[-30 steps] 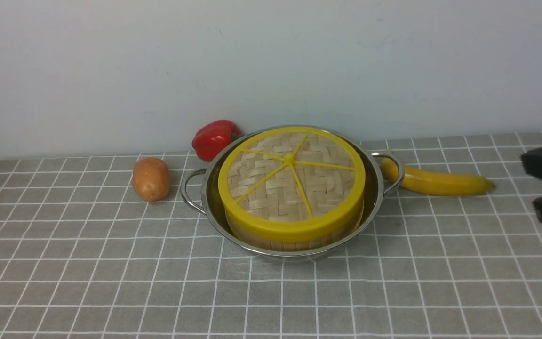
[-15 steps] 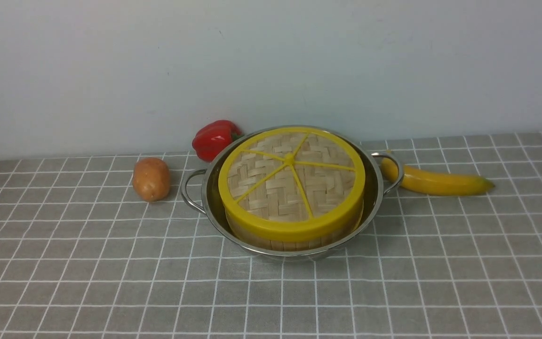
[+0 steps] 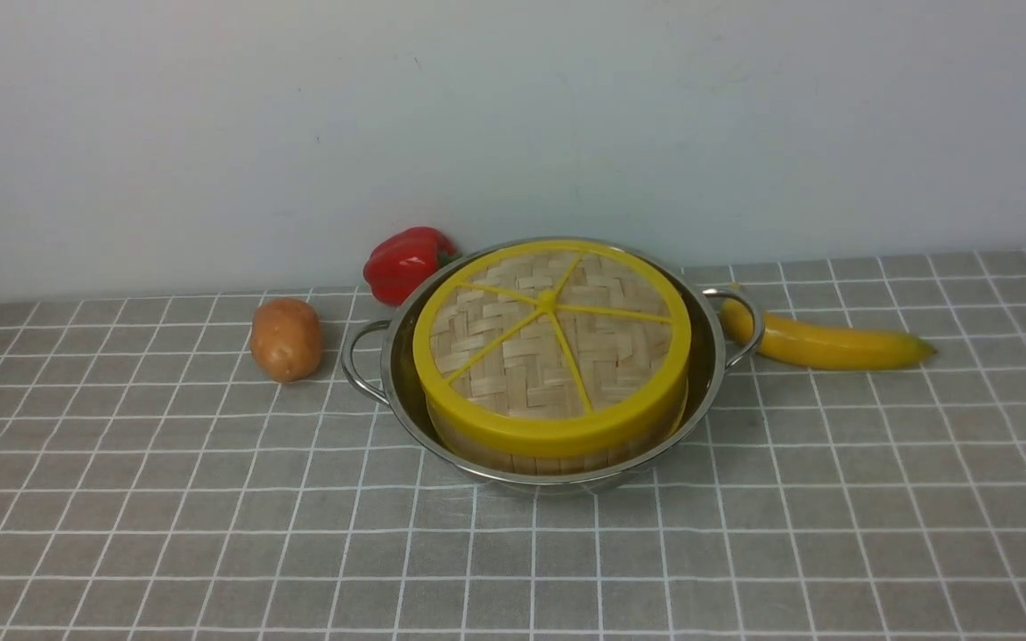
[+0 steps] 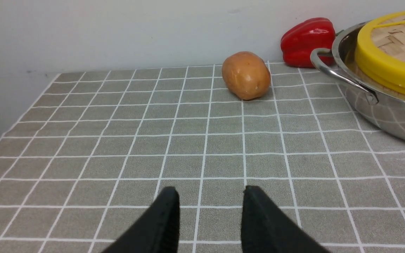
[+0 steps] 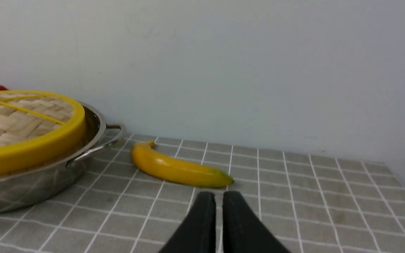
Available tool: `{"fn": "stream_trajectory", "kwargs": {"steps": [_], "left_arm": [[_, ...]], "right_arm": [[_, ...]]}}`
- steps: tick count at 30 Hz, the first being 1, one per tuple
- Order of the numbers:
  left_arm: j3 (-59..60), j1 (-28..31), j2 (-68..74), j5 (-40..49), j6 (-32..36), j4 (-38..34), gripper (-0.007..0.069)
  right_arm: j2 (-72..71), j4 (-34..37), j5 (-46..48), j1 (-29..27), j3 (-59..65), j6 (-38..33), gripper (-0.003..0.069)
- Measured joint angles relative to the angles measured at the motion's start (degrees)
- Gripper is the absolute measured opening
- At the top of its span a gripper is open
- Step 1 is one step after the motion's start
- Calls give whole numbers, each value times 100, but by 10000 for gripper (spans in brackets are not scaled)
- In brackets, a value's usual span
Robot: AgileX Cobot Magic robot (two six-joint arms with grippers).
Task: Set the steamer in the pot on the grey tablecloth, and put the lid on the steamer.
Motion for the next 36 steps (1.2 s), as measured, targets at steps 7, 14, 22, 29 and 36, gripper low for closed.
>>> {"fn": "stream_trajectory", "kwargs": {"steps": [7, 14, 22, 29, 36], "left_arm": [[0, 0, 0, 0, 0, 0, 243], [0, 0, 0, 0, 0, 0, 243], [0, 0, 0, 0, 0, 0, 243], [0, 0, 0, 0, 0, 0, 243], [0, 0, 0, 0, 0, 0, 243]], "right_arm": [[0, 0, 303, 0, 70, 208, 78], [0, -22, 360, 0, 70, 210, 107], [0, -21, 366, 0, 70, 210, 136], [0, -21, 366, 0, 70, 210, 158], [0, -21, 366, 0, 70, 210, 176]]}}
